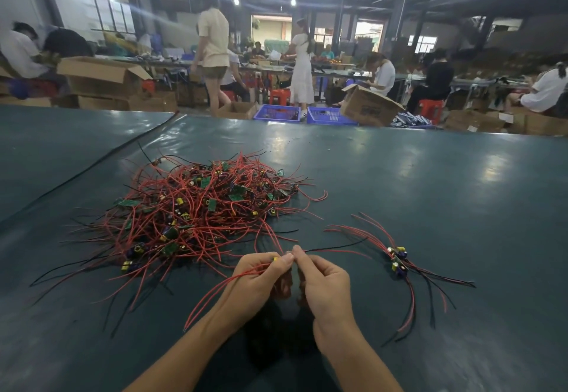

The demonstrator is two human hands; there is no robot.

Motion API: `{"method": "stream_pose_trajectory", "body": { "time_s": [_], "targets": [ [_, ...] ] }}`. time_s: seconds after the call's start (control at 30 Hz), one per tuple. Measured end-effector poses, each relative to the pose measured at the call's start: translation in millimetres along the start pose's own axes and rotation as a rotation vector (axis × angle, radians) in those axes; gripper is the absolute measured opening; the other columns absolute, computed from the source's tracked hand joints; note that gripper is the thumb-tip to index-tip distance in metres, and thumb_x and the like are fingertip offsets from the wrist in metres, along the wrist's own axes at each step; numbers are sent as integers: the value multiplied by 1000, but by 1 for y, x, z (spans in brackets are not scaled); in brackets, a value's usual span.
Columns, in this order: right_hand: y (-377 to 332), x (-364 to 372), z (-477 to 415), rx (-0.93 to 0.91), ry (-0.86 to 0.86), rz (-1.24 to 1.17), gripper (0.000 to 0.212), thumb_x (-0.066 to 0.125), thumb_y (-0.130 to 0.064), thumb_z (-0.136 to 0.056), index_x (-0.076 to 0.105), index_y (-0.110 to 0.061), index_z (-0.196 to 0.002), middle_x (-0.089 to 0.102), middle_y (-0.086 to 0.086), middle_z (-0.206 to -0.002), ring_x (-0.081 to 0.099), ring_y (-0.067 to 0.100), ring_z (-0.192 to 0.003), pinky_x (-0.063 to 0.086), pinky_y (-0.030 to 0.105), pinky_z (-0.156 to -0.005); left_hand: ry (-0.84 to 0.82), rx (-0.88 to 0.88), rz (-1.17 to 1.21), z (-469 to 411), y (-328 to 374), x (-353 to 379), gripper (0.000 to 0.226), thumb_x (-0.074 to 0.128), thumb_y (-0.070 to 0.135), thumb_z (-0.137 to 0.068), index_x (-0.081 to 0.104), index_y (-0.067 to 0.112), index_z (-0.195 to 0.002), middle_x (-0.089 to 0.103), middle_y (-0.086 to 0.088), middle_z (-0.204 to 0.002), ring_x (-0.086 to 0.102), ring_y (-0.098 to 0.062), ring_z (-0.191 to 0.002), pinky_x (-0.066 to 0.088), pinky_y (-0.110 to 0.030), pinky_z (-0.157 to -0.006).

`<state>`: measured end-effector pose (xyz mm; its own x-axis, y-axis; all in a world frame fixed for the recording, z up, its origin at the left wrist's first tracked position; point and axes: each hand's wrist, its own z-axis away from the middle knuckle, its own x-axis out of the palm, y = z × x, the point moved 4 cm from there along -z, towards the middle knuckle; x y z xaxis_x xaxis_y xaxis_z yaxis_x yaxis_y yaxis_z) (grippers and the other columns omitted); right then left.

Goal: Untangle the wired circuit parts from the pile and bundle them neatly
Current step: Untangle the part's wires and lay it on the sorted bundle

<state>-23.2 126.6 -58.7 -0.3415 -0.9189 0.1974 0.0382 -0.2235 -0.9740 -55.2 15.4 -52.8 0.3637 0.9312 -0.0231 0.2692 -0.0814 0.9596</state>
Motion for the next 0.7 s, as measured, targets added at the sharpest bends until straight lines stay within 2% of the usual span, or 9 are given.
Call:
{"method": "stream_pose_trajectory", "body": {
  "time_s": [0.03, 0.07, 0.1, 0.17, 0.3, 0.47, 0.63, 0.7],
  "targets": [
    [-1, -3, -2, 5, 35, -10, 22, 73, -29, -87, 79, -18, -68, 68, 13, -66, 61, 26, -62, 58, 42, -64, -3, 3, -17, -1, -1, 0, 44, 58, 33, -93, 61, 7, -58, 59, -4, -56, 56, -14, -54, 46, -21, -58],
    [-2, -6, -4, 3, 77, -31, 24, 72, -28, -87, 78, -19, -66, 60, 8, -58, 54, 20, -55, 52, 34, -54, 1, 3, -25, -1, -2, -1, 45, 59, 35, -93, 61, 8, -57, 60, -5, -55, 56, -15, -53, 46, -21, -58],
    [-5, -12, -8, 1, 130, -60, 26, 72, -27, -88, 78, -20, -64, 51, -1, -51, 45, 11, -47, 43, 25, -44, 10, -4, -25, -2, -3, -2, 43, 59, 38, -89, 62, 11, -55, 60, -5, -55, 56, -15, -52, 46, -22, -57],
    [-10, -27, -17, 12, 245, -155, 31, 71, -23, -89, 77, -19, -59, 40, -9, -46, 30, 4, -36, 27, 17, -35, 36, -27, -22, -3, -5, -6, 41, 60, 46, -82, 61, 17, -53, 60, -5, -55, 56, -17, -53, 45, -24, -57],
    [-16, -47, -25, -2, 338, -264, 33, 70, -19, -90, 76, -17, -58, 42, -5, -53, 27, 3, -36, 22, 16, -33, 1, -21, -67, -3, -7, -2, 44, 57, 52, -83, 61, 20, -52, 60, -2, -54, 56, -15, -52, 43, -18, -57],
    [-17, -56, -29, -19, 389, -294, 32, 70, -23, -90, 76, -19, -59, 44, -7, -51, 28, 4, -36, 23, 17, -33, 8, -36, -27, -2, -4, -1, 43, 58, 51, -81, 61, 20, -52, 60, -3, -54, 56, -17, -51, 44, -20, -56],
    [-17, -58, -27, -27, 396, -353, 22, 72, -29, -89, 73, -15, -72, 54, -10, -51, 28, 4, -36, 25, 17, -33, 30, -26, 22, 1, 0, 1, 45, 61, 40, -92, 61, 15, -54, 59, -7, -53, 56, -16, -49, 45, -20, -53],
    [-17, -56, -25, -2, 353, -318, 21, 74, -32, -86, 72, -14, -76, 62, -9, -53, 32, 4, -37, 26, 18, -33, 77, -31, 33, 1, 2, 0, 44, 59, 43, -87, 61, 11, -57, 58, -8, -52, 55, -15, -48, 45, -20, -51]
  ]
}}
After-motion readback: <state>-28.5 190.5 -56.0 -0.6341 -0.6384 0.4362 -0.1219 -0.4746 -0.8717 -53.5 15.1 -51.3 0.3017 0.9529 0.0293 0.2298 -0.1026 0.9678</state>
